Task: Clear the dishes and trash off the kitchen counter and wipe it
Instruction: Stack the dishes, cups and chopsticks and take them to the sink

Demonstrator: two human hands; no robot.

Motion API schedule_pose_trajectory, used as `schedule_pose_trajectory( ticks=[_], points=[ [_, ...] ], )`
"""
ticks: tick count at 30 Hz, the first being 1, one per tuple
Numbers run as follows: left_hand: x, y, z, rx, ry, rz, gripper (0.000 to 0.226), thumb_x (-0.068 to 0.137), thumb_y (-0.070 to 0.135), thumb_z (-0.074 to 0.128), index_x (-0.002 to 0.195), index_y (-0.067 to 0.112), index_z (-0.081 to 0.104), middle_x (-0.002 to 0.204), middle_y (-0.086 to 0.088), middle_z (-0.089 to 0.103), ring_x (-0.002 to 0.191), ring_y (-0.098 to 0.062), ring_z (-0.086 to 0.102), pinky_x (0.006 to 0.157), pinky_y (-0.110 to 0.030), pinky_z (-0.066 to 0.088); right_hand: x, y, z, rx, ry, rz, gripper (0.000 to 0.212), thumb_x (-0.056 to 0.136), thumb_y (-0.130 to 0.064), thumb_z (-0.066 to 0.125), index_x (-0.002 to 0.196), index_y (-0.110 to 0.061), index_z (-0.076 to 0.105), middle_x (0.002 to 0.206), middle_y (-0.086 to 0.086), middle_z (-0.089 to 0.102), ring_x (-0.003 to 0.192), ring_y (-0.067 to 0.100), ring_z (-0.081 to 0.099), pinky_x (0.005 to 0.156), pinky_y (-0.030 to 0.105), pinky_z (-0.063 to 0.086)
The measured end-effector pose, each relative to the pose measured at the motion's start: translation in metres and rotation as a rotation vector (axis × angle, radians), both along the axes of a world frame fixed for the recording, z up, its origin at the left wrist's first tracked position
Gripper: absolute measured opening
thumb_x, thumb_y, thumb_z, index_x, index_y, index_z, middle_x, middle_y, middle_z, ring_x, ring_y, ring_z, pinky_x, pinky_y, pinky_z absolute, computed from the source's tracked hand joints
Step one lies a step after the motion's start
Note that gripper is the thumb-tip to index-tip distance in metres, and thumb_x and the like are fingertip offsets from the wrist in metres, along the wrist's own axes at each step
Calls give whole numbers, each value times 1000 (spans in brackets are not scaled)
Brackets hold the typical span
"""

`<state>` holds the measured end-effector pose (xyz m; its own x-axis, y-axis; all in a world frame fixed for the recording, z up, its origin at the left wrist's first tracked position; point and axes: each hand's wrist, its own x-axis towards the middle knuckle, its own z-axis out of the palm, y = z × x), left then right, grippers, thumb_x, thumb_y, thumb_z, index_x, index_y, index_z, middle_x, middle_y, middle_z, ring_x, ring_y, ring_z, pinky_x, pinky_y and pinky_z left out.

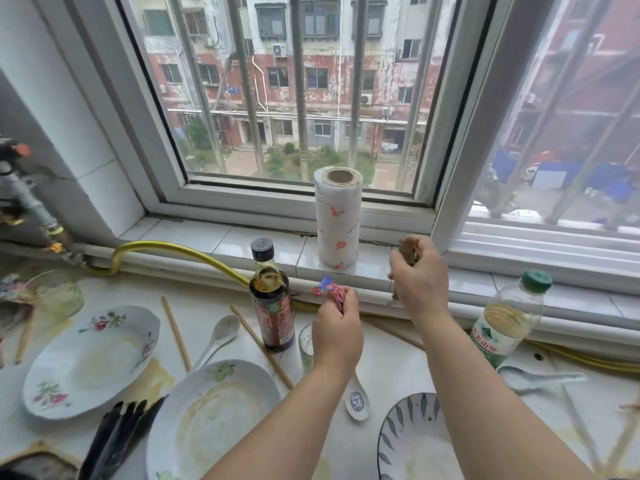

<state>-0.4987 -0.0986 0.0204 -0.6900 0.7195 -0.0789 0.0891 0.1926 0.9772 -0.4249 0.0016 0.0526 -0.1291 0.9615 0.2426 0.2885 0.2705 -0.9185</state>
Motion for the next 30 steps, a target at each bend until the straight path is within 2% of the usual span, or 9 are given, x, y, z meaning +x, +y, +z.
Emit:
schedule_pose_trajectory(
  ticks=[5,7,9,13,15,20,25,28,30],
  points=[
    [-25,-27,22,328,198,53,21,95,28,53,76,22,59,64,11,56,65,4,56,66,-7,40,-50,-41,57,312,335,103,11,87,-23,57,79,-29,53,66,8,56,64,38,57,54,52,51],
    [-44,-40,23,418,255,36,30,92,37,52,74,15,62,63,3,59,64,-8,58,69,-26,49,-75,-68,72,428,428,167,14,89,-17,58,82,-26,52,64,16,53,59,38,54,51,51,48],
    [-65,-53,24,475,282,43,33,89,38,51,63,17,54,57,-11,55,56,-29,52,56,-45,47,-101,-92,80,509,468,238,12,89,-14,60,84,-22,53,63,17,53,56,37,52,53,50,47],
    [-123,-93,23,454,289,117,31,82,34,49,53,25,40,47,10,47,47,-15,40,46,-37,35,-163,-141,72,538,398,359,11,85,-9,64,86,-16,55,66,-5,54,59,11,52,59,26,46],
    [-160,-119,21,368,258,152,30,84,40,48,58,24,47,55,9,54,53,-16,47,53,-37,36,-196,-162,59,469,320,377,14,84,-10,64,83,-19,54,65,-9,51,58,5,48,59,19,42],
    [-245,-186,5,-161,381,205,37,96,35,48,63,19,45,77,-20,64,78,-37,59,62,-33,35,-259,-191,16,204,63,389,11,84,-14,64,80,-11,54,63,-1,51,58,16,48,58,35,44],
    [-292,-238,-19,-766,564,-150,26,93,39,46,92,17,61,103,-7,67,95,-27,61,76,-31,46,-295,-219,-23,-113,-377,441,8,85,-22,59,80,-17,55,76,3,64,74,26,66,61,39,56],
    [-293,-251,-33,-896,689,-361,32,91,43,49,101,15,62,107,-6,66,102,-27,62,80,-31,47,-304,-233,-37,-222,-383,436,18,85,-16,57,70,-21,48,63,0,60,65,28,68,45,32,52],
    [-286,-252,-41,-941,782,-448,41,90,50,50,107,14,60,109,-6,65,104,-27,62,80,-32,48,-305,-238,-43,-259,-385,407,16,84,-14,56,71,-18,49,62,-1,59,67,29,67,46,34,53]
  ],
)
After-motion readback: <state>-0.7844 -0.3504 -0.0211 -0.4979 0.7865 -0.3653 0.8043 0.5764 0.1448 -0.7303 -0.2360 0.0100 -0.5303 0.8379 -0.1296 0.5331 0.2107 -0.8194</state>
